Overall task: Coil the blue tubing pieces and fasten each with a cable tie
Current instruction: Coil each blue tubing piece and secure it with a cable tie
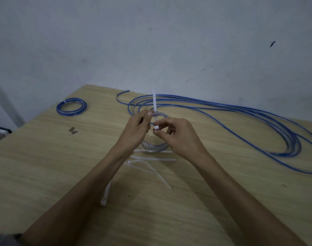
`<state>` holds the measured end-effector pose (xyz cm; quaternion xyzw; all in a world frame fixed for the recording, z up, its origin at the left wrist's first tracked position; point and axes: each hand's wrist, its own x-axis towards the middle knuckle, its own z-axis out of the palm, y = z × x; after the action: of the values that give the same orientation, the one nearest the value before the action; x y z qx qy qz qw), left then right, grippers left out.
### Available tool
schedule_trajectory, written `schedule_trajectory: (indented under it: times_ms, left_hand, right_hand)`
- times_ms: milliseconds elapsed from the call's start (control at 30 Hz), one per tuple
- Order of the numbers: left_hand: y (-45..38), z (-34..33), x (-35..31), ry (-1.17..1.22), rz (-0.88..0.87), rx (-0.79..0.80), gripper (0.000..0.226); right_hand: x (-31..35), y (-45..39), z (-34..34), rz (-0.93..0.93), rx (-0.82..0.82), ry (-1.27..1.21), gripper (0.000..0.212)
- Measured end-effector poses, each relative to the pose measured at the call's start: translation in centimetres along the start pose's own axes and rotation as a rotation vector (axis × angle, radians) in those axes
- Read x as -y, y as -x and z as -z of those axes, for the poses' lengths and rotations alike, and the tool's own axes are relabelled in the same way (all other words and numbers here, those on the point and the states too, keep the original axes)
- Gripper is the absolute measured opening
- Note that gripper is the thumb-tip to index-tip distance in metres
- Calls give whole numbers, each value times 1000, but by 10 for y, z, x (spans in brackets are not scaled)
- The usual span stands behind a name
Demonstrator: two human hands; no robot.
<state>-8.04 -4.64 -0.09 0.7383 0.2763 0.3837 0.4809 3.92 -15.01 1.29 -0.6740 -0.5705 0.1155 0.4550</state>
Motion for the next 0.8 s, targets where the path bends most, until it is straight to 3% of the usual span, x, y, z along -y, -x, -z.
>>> schedule_trajectory:
  times_ms: [100,267,467,800]
  left_hand:
    - [3,-6,0,35,-20,77,28]
    - [5,-13,0,62,-41,114,25]
    - [10,-18,-10,82,-23,213,25]
    - [10,-10,-8,51,73,318,24]
  right_hand:
    - [-2,0,0,170,-136,87,11]
    - [-15,-2,-3,214,-318,62,14]
    - [-14,-2,-2,239,-357,-99,13]
    - [-19,0,-5,314,-364,-52,14]
